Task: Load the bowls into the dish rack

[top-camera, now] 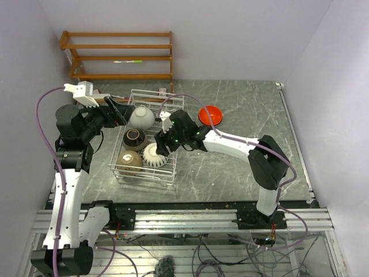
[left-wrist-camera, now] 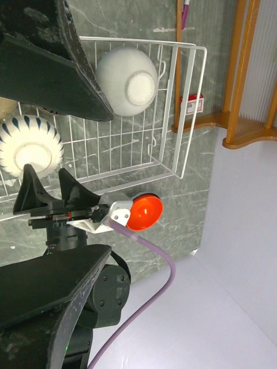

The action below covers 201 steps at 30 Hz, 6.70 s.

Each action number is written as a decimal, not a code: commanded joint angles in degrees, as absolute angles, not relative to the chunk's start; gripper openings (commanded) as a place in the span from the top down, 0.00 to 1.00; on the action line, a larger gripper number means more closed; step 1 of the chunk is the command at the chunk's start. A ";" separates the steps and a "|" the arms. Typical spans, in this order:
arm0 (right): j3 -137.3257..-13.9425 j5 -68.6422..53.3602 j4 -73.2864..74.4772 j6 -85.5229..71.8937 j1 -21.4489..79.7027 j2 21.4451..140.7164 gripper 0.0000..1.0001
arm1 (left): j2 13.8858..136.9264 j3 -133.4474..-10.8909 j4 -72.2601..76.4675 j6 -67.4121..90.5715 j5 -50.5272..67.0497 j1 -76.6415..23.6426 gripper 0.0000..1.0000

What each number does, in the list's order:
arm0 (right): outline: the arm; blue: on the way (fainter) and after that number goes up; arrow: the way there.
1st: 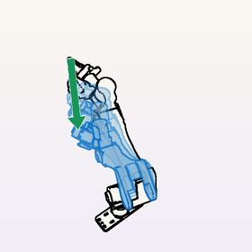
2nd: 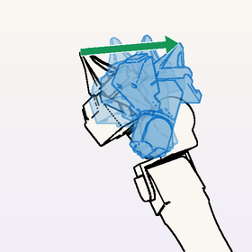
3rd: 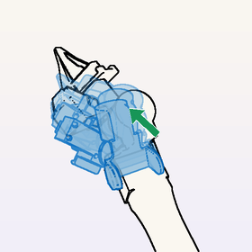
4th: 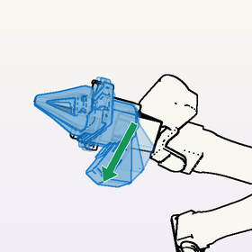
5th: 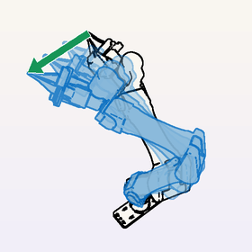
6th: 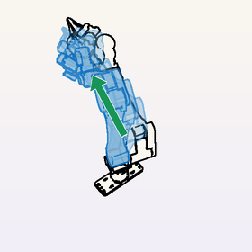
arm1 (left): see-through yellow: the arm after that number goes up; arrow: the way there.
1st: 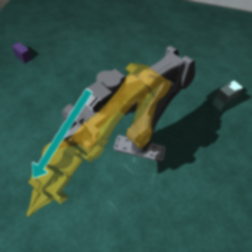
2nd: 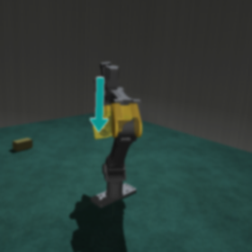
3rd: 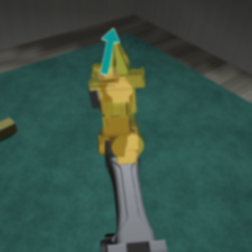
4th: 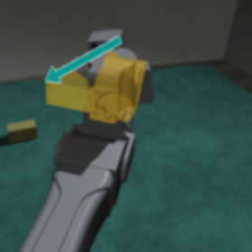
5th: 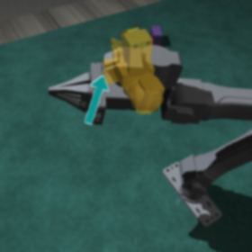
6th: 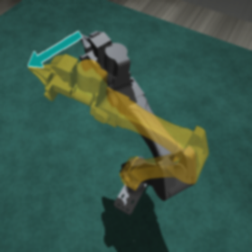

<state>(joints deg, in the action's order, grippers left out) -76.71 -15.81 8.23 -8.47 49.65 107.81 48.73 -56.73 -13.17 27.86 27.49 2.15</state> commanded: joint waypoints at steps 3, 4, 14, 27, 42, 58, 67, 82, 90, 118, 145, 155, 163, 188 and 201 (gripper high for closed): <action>-73.04 -21.17 10.59 -6.36 50.91 104.06 0.39 | 48.13 -56.44 -13.54 27.27 28.60 2.65 0.02; -72.93 -22.01 10.86 -5.67 51.58 103.79 0.39 | 48.24 -56.55 -13.66 27.05 28.50 2.65 0.02; -72.39 -22.03 13.35 -3.73 54.76 101.78 0.36 | 48.77 -56.61 -14.18 26.98 28.24 2.65 0.01; -69.74 -0.26 5.82 -14.07 51.78 86.90 0.22 | 50.56 -58.55 -13.90 26.50 30.44 2.64 0.01; -63.33 -1.28 10.64 -22.78 19.37 86.39 0.29 | 56.13 -61.37 -12.10 26.42 34.74 1.51 0.07; -76.10 6.59 12.00 -19.25 16.00 105.17 0.62 | 56.69 -58.81 -12.00 24.31 35.97 1.41 0.07; -77.90 6.82 10.68 -19.42 15.82 109.29 0.69 | 57.38 -58.46 -11.96 23.58 36.74 1.41 0.08; -80.23 7.17 10.09 -18.89 15.56 113.47 0.80 | 56.54 -57.84 -13.66 21.91 35.96 1.41 0.07; -80.11 7.57 8.99 -18.06 15.56 113.69 1.00 | 56.64 -57.76 -14.17 21.45 35.90 1.41 0.07; -63.99 -22.55 -5.77 -25.64 15.38 82.47 1.00 | 57.55 -49.19 14.05 44.36 49.69 1.32 0.07; -56.51 -41.78 -35.19 -51.19 19.11 79.33 1.00 | 56.97 -48.02 20.69 51.29 30.75 -19.20 0.01; -56.39 -41.50 -34.85 -50.71 20.04 79.71 1.00 | 60.64 -48.57 23.69 48.87 22.76 -28.06 0.01; -56.26 -41.19 -33.93 -49.93 20.10 80.33 1.00 | 60.43 -49.26 27.07 49.02 21.37 -31.10 0.01; -57.03 -33.99 -22.90 -41.47 20.47 77.62 1.00 | 65.54 -56.57 14.66 40.86 13.72 -38.29 0.01; -59.54 -30.90 -18.89 -37.64 22.59 74.99 1.00 | 67.07 -57.42 11.31 39.39 10.22 -38.41 0.01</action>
